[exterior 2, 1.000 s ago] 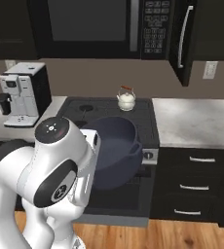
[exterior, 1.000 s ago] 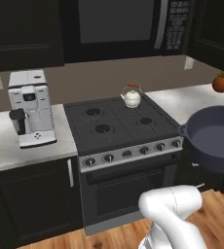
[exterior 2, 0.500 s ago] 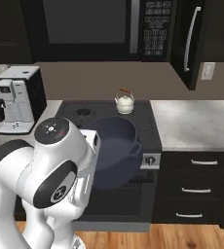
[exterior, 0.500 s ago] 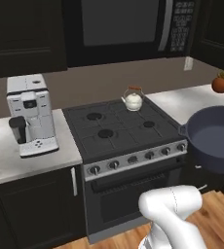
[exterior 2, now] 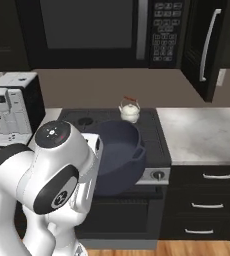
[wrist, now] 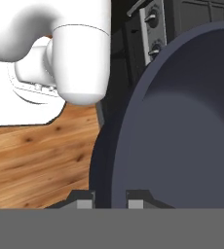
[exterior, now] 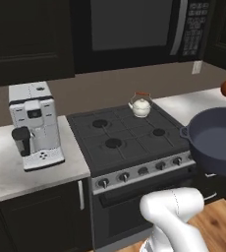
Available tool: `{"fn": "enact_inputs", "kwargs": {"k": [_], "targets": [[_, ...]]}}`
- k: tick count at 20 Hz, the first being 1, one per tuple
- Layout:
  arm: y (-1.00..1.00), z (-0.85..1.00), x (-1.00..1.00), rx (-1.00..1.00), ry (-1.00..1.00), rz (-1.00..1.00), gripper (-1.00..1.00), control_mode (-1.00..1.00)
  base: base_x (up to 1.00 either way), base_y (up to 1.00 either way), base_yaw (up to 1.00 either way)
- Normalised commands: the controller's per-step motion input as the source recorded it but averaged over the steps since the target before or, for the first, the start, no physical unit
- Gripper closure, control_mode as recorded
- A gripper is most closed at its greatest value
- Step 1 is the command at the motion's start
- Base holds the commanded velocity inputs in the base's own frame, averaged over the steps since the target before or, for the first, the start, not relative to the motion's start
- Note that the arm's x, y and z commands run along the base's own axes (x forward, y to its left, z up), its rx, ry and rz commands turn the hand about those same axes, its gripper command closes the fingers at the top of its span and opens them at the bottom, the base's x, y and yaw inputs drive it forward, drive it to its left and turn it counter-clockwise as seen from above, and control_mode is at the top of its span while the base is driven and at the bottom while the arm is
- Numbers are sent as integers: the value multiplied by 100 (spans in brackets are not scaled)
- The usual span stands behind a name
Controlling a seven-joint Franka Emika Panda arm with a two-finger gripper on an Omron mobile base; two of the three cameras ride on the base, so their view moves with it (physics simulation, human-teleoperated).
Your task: Pick the kettle from the cabinet and place it on a stove burner. Then pick the pot from the counter and place it on another stove burner. Finally, turn both burners on.
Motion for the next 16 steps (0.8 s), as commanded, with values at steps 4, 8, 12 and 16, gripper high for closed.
{"fn": "enact_inputs", "kwargs": {"k": [4, 8, 12, 16], "targets": [[0, 0, 0, 0, 0, 0, 100, 100, 33, 5, 0], [0, 0, 0, 0, 0, 0, 100, 100, 29, 1, -2], [0, 0, 0, 0, 0, 0, 100, 100, 30, 0, -3], [0, 0, 0, 0, 0, 0, 100, 100, 35, 0, -4]]}}
